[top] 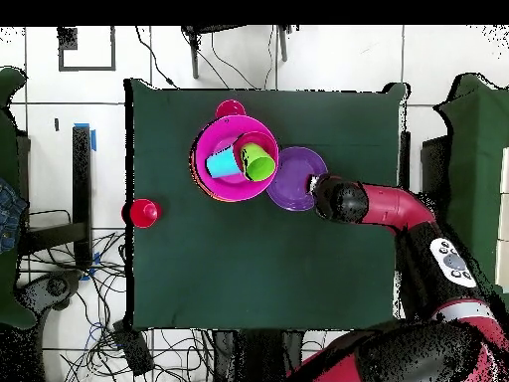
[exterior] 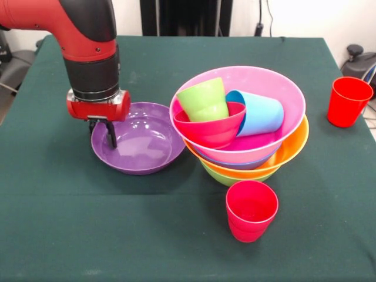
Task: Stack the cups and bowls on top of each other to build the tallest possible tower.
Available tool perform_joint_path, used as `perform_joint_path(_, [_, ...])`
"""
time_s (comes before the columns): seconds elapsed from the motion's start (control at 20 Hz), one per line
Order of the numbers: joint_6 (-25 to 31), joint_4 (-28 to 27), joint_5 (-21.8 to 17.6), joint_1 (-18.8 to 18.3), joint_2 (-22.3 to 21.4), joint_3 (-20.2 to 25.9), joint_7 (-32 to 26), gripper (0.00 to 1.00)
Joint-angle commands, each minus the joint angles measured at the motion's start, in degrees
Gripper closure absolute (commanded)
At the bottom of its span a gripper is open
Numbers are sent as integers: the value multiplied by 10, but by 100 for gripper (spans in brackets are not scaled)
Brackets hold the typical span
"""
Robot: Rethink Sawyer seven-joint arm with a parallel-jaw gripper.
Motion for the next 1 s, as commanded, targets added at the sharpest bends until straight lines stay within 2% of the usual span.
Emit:
perform_joint_path(0.05, [-3,-24,-13,20,8,-1,4,100])
perform_joint_path(0.4, [-5,2,-13,4,-19,10,-16,100])
perform_joint_path(0.6, [-1,60,-5,-39,-66,41,-48,100])
perform_joint_path(0.7, [-23,112,9,-109,-77,113,-81,100])
perform_joint_path(0.75, [-27,141,12,-158,-76,171,-119,100])
perform_joint_path(0.85, [0,176,19,-219,-74,246,-170,100])
perform_joint_path(0.95, [38,199,24,-265,-71,306,-213,100])
perform_joint_path(1.0, [49,204,24,-277,-70,322,-218,100])
